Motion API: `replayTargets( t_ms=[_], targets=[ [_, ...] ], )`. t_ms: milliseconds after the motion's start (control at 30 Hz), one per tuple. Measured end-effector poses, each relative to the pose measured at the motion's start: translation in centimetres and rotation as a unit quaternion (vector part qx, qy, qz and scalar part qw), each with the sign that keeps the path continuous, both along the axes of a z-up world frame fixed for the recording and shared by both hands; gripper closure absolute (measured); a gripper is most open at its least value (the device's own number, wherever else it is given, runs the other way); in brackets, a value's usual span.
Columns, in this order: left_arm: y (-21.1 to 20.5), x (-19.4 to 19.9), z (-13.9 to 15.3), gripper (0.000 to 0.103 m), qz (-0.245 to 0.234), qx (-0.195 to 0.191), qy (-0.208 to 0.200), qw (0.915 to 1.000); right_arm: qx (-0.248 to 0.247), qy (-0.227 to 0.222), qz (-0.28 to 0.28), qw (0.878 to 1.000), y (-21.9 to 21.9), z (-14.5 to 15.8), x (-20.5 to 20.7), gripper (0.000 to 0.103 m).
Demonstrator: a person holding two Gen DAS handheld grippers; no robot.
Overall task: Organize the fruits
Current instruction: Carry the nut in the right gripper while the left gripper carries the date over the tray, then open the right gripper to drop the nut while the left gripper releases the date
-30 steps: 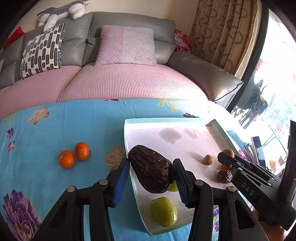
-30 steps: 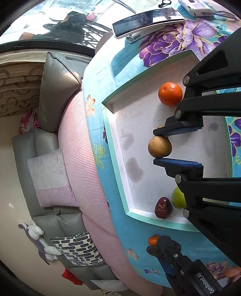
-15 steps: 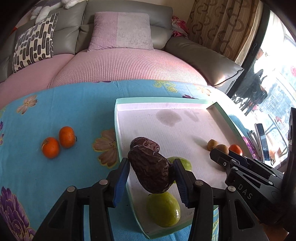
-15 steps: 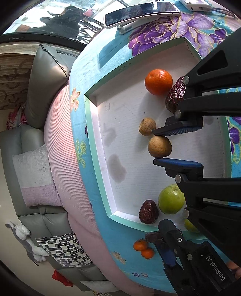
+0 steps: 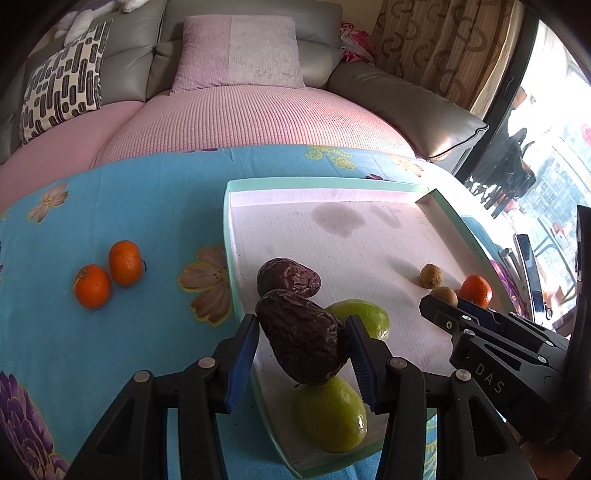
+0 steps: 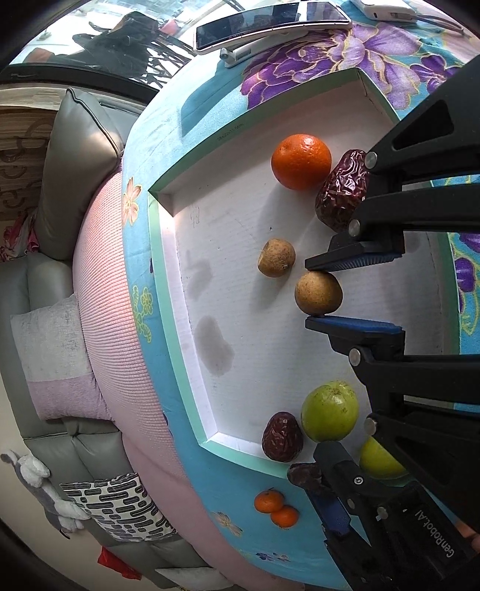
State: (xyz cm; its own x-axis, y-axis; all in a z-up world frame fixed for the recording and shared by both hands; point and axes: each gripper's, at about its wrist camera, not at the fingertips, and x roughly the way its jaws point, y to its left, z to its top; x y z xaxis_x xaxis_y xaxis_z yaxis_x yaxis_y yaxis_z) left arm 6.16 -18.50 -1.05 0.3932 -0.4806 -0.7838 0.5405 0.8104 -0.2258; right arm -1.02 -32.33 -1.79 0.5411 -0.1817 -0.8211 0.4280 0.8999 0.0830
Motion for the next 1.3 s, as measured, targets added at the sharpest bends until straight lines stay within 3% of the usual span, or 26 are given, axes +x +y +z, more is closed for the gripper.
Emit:
replayTargets(
  t_ms=[100, 700, 1067, 1300],
  targets=[
    [-0.1, 0.0, 0.0, 0.052, -0.001, 0.001, -0.001, 1.0, 0.008, 0.019, -0.001, 1.0, -0.1, -1.1, 0.3, 0.077],
    [0.0, -0.3, 0.7, 0.051, -0.003, 0.003, -0.005, 1.0, -0.001, 0.023, 0.0, 1.0, -0.1, -1.2, 0.5, 0.077],
    [2.0, -0.7, 3.8, 0.051, 0.01, -0.019, -0.035, 0.9992, -0.027, -0.021, 0.001, 0.999, 0.3, 1.7, -0.6, 0.073],
    [3.4, -0.2, 4.2, 0.051, 0.032, -0.022, -0.04, 0.9985, -0.028, -0.018, 0.002, 0.999, 0.3, 1.7, -0.6, 0.073]
  ],
)
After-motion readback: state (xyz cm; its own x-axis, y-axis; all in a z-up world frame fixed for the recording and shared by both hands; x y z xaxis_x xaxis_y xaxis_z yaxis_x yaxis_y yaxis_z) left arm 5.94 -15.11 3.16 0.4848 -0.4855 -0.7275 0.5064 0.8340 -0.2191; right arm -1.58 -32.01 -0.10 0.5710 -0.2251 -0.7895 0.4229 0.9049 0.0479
